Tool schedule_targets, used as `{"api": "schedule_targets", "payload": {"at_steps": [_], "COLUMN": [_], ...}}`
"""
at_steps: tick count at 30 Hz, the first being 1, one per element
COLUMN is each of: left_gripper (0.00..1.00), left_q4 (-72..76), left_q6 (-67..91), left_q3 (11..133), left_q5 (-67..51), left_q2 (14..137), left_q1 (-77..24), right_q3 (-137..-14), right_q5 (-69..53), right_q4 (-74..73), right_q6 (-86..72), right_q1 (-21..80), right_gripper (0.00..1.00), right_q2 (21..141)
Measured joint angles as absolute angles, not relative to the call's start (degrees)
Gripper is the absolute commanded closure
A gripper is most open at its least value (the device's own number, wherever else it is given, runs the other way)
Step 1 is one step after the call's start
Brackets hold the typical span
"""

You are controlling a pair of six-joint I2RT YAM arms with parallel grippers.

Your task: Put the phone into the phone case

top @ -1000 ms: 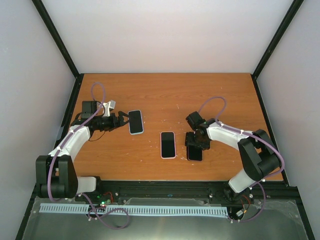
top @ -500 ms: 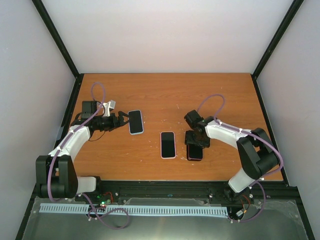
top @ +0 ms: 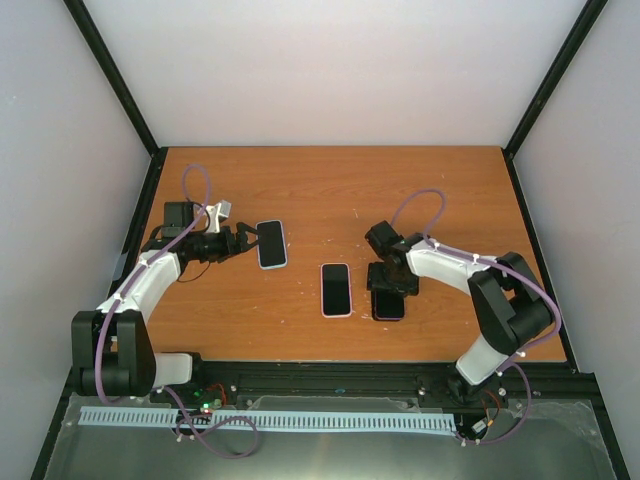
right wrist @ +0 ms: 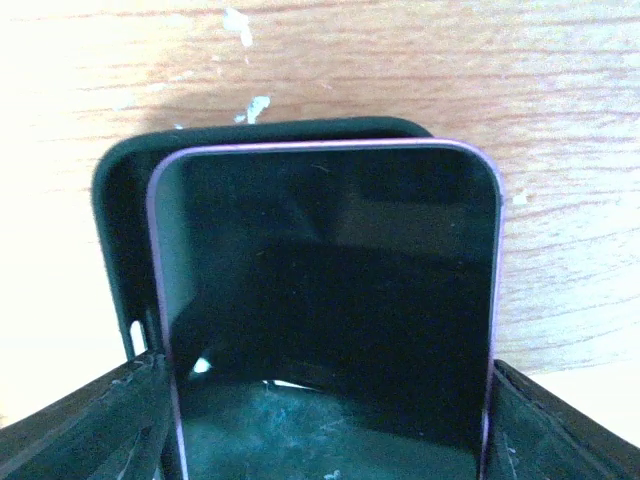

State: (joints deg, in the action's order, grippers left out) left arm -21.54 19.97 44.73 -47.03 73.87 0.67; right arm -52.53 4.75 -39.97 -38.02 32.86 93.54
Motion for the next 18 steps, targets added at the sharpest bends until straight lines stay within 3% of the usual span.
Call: {"api": "schedule_targets", "payload": {"at_steps": [8,18], "left_gripper": [0.00,0.04], "left_q4": [-21.47,-20.93], "left_q6": [19.94,19.97], "left_q3": [44.71,44.31], "left_q5": [-47.07,-47.83], "left_q2": [73.84,73.80], "left_q1": [0.67,0.67], "right_q3": [-52.38,-50.92], "right_q5": [5.02,5.19], "right_q4": [-38.98,-36.80], "right_q6": [-38.24,-38.85], "right_q1": [32.88,32.88], "right_gripper": [0.32,0.38], "right_q2": [92.14,91.05]}}
